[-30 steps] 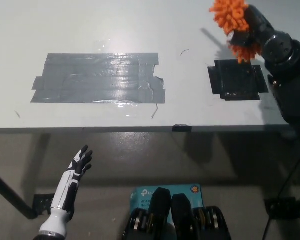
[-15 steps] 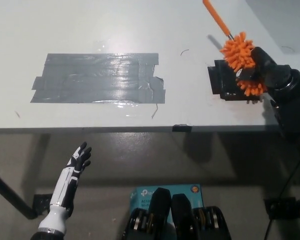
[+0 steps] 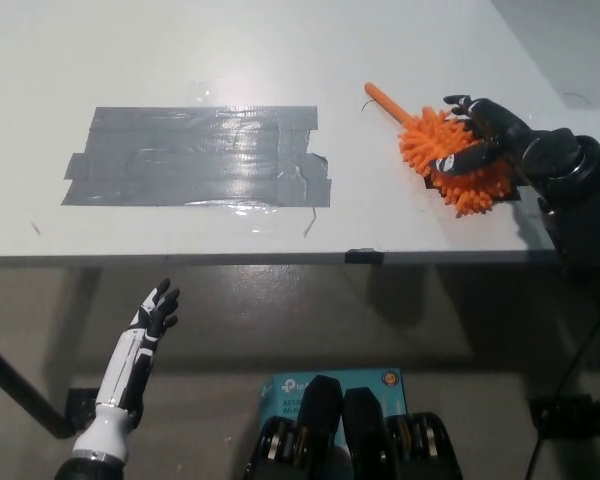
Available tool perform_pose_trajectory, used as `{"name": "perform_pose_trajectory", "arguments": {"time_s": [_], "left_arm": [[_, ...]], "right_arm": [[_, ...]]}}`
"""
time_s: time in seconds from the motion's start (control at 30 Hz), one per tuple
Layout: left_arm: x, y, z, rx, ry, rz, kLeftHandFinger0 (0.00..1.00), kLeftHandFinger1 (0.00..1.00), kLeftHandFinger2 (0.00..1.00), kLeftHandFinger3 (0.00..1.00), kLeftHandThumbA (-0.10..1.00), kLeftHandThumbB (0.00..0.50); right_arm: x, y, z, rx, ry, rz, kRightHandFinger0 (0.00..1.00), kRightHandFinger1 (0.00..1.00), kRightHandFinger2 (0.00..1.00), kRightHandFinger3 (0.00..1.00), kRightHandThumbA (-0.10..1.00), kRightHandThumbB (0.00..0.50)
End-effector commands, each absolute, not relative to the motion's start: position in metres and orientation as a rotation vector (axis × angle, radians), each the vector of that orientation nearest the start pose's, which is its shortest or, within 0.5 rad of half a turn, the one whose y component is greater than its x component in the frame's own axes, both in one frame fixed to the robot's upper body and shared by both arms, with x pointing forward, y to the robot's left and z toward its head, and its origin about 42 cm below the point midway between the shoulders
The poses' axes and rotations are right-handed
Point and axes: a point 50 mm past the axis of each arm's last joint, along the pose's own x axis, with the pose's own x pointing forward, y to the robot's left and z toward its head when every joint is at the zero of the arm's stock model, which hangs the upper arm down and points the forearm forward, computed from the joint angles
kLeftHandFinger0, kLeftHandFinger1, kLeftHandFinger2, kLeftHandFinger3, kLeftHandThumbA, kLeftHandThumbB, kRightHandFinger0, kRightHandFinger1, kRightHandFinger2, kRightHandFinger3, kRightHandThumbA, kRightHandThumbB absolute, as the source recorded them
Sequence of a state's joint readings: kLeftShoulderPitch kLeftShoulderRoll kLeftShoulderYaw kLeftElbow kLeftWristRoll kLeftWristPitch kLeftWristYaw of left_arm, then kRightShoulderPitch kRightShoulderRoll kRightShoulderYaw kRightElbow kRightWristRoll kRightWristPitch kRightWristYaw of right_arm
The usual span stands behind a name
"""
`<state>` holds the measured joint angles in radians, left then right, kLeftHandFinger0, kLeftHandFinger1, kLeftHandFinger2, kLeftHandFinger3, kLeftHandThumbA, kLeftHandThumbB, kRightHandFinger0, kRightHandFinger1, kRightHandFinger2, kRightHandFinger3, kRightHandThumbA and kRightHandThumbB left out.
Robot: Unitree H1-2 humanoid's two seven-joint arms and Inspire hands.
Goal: A person hands an oraange duster to the robot and the robot grabs it with its right hand and places it on the black marked spot infron tof it on the desk
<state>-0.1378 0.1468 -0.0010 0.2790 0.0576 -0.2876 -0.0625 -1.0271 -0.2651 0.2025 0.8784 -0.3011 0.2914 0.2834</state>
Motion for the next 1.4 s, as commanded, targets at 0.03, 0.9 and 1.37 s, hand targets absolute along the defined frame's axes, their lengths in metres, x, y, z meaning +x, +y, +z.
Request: {"name": "perform_pose_trajectory", "arguments": {"time_s": [0.03, 0.9, 1.37], "left_arm": [[0.333, 0.257, 0.100, 0.235, -0.191, -0.108, 1.00, 1.00, 1.00, 1.00, 0.99, 0.169], [0.366, 0.248, 0.121, 0.227, -0.226, -0.120, 1.00, 1.00, 1.00, 1.00, 0.98, 0.170], [0.371, 0.245, 0.115, 0.209, -0.224, -0.122, 1.00, 1.00, 1.00, 1.00, 0.98, 0.168]], "right_arm": [[0.565, -0.220, 0.308, -0.787, 0.095, 0.273, 1.00, 1.00, 1.00, 1.00, 0.78, 0.400], [0.353, -0.279, 0.439, -0.760, -0.714, -0.024, 1.00, 1.00, 1.00, 1.00, 0.86, 0.247], [0.286, -0.262, 0.344, -0.535, -0.659, 0.087, 1.00, 1.00, 1.00, 1.00, 0.90, 0.151]]}}
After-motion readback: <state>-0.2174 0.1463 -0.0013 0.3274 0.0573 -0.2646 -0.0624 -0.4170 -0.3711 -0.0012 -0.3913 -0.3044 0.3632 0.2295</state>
